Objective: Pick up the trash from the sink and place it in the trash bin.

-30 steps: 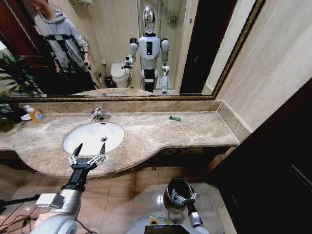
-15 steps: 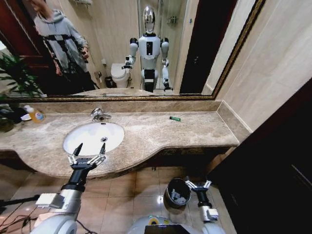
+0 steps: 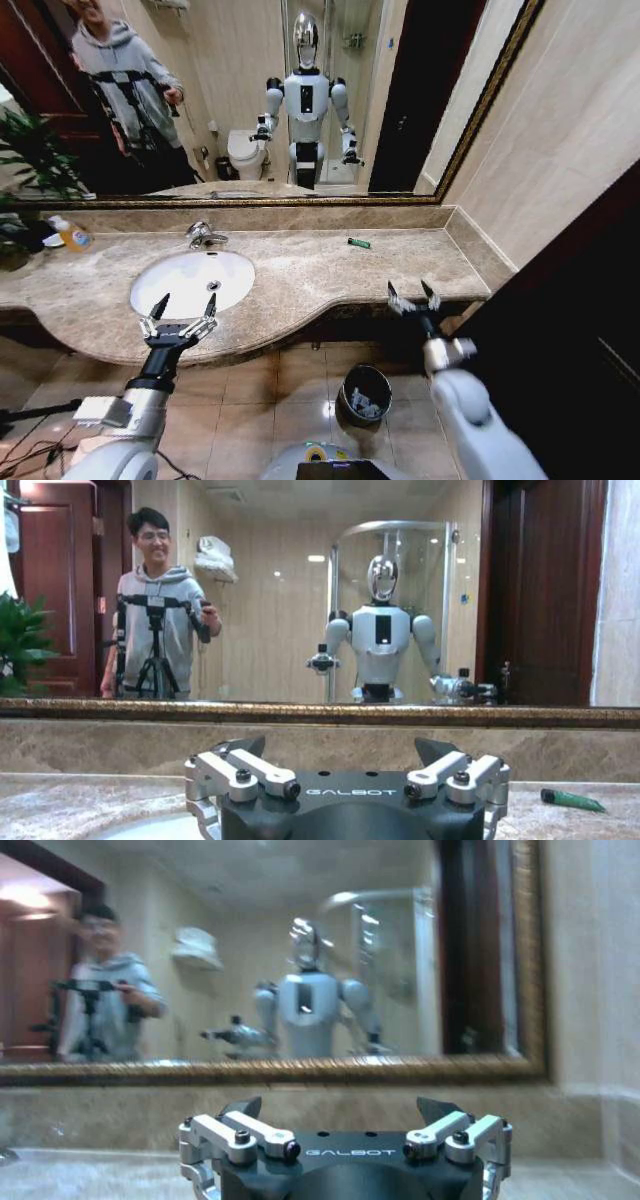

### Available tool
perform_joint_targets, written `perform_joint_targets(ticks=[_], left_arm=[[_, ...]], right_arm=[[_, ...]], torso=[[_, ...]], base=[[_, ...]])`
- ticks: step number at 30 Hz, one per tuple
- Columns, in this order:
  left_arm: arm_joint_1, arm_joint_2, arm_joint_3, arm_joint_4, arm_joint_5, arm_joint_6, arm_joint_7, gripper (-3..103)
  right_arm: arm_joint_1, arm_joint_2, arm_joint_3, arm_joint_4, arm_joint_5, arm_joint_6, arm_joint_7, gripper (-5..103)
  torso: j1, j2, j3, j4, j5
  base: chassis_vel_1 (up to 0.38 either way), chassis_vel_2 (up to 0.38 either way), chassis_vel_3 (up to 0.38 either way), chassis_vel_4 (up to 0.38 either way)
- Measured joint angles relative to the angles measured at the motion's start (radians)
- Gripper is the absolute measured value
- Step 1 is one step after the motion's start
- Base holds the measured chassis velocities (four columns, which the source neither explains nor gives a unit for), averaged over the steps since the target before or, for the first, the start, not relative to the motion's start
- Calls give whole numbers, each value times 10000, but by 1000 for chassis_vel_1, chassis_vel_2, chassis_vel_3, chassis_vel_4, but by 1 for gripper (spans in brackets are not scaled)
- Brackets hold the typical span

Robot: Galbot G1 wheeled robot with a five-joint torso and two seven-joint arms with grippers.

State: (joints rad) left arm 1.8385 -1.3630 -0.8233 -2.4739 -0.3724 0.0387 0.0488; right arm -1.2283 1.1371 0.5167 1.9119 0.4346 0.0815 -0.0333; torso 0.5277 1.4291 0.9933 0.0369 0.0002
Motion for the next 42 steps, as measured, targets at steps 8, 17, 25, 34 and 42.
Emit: perform_joint_targets(ticks=[8,17,25,34,42], left_arm=[[0,1,0,0,0,0,-1,100],[0,0,0,0,0,0,0,100],[0,0,0,0,0,0,0,100],[0,1,0,0,0,0,0,100],[0,1,0,0,0,0,0,100]], right_arm=[[4346,-300,-656,-4481,-271,704,-4461,100],[6313,-100,-2008,-6231,-845,-890,-3525,100],[7020,399,-2555,-7600,-1314,-1053,-3111,100],[7916,1188,-3079,-9096,-1333,-855,-3079,100],[8759,1613,-3319,-10269,-1366,-735,-3130,100]], torso=[[0,0,0,-2,2],[0,-1,-1,3,-5],[-2,0,-2,0,-3],[-2,0,-2,-1,-2],[-1,0,-2,0,-3]], base=[[0,0,0,0],[0,0,0,0],[0,0,0,0],[0,0,0,0],[0,0,0,0]])
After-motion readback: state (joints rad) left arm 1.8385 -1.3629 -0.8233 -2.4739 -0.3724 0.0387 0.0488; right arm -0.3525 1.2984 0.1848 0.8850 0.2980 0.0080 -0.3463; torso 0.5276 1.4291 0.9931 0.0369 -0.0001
